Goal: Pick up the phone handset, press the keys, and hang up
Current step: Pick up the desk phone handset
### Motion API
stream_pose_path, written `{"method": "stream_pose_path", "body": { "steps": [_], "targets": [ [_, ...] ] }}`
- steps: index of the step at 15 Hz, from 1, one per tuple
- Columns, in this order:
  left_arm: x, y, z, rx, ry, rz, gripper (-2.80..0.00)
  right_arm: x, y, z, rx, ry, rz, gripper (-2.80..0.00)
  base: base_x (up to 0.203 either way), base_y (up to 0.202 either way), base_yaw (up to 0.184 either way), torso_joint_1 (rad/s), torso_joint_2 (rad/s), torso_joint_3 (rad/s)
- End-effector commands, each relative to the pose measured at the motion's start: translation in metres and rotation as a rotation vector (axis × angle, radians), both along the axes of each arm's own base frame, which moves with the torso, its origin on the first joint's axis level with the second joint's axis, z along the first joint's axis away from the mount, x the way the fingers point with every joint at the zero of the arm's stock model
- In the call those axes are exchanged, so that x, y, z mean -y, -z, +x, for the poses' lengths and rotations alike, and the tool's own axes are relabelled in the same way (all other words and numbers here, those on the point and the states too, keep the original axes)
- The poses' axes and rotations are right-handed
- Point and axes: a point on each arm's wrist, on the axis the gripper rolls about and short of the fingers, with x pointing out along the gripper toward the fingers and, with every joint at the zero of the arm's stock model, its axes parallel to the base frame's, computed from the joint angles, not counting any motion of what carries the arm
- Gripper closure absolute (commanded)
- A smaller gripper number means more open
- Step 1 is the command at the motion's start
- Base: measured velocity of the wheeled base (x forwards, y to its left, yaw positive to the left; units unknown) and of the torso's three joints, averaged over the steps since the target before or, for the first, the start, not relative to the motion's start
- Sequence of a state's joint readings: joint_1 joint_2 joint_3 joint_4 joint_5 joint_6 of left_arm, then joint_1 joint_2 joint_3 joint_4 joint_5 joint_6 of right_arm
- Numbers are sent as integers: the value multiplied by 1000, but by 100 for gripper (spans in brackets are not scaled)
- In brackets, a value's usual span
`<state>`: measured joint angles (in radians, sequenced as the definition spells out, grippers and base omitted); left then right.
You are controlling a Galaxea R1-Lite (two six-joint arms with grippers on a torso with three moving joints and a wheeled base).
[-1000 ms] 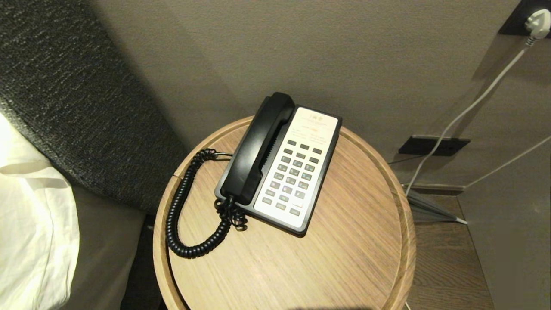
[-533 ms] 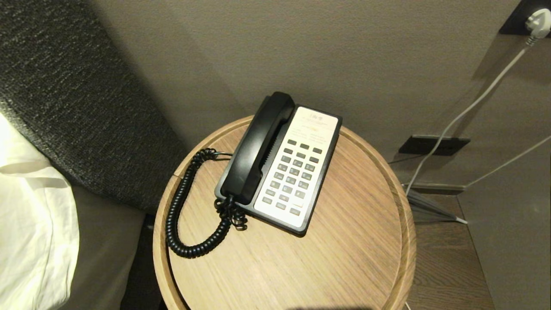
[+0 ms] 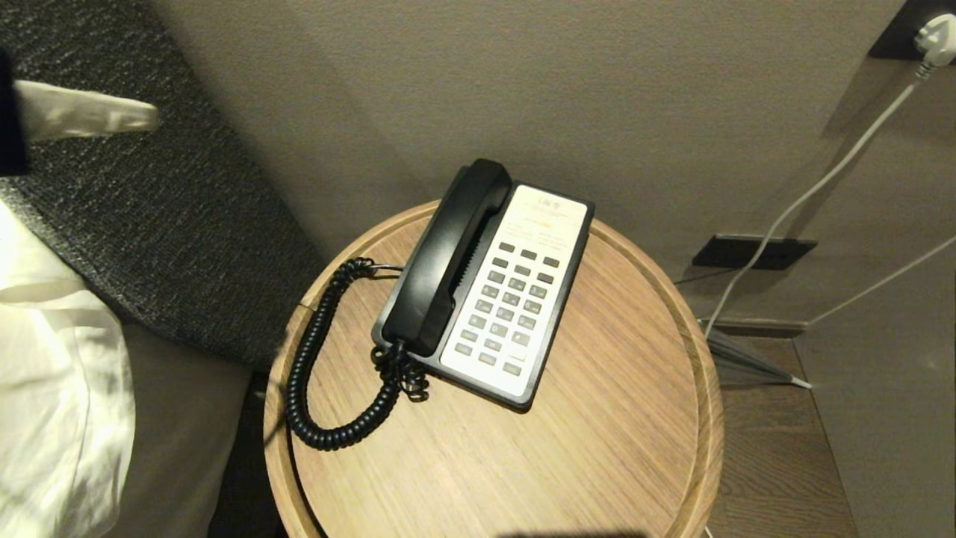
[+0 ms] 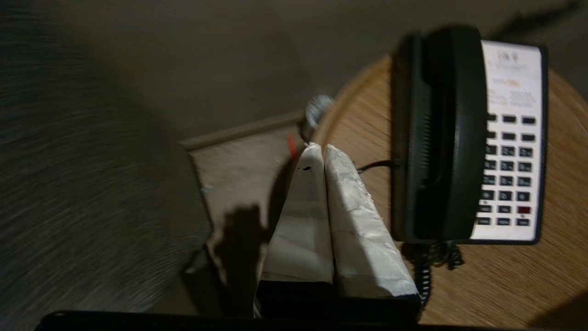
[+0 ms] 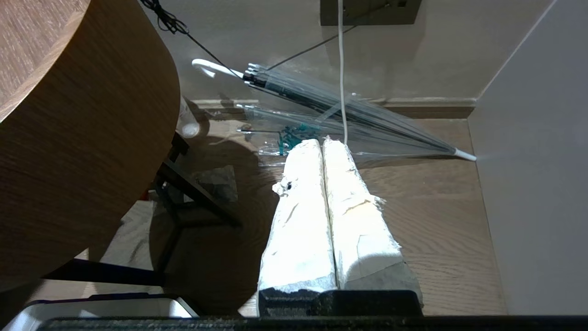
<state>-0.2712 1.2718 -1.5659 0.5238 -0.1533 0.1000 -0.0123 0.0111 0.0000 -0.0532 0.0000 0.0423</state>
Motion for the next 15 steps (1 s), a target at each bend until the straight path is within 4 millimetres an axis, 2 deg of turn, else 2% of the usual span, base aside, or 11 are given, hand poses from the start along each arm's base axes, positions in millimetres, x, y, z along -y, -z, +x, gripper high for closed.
{"method": "stream_pose_path", "body": {
  "steps": [1, 2, 3, 6, 8, 10, 15],
  "targets": [
    [69, 30, 72, -215, 142, 97, 0, 0, 6, 2, -21, 0, 1, 0, 0, 0, 0, 0, 0, 0],
    [85, 37, 74, -249, 163, 124, 0, 0, 6, 2, -21, 0, 1, 0, 0, 0, 0, 0, 0, 0],
    [99, 41, 73, -266, 179, 147, -280, 0, 6, 2, -21, 0, 1, 0, 0, 0, 0, 0, 0, 0],
    [133, 44, 61, -261, 226, 186, -280, 0, 6, 2, -21, 0, 1, 0, 0, 0, 0, 0, 0, 0],
    [148, 41, 49, -241, 234, 212, -280, 0, 6, 2, -21, 0, 1, 0, 0, 0, 0, 0, 0, 0],
    [153, 38, 45, -239, 207, 244, -280, 0, 6, 2, -21, 0, 1, 0, 0, 0, 0, 0, 0, 0],
    [162, 49, 53, -254, 142, 309, -280, 0, 6, 2, -21, 0, 1, 0, 0, 0, 0, 0, 0, 0]
  ]
}}
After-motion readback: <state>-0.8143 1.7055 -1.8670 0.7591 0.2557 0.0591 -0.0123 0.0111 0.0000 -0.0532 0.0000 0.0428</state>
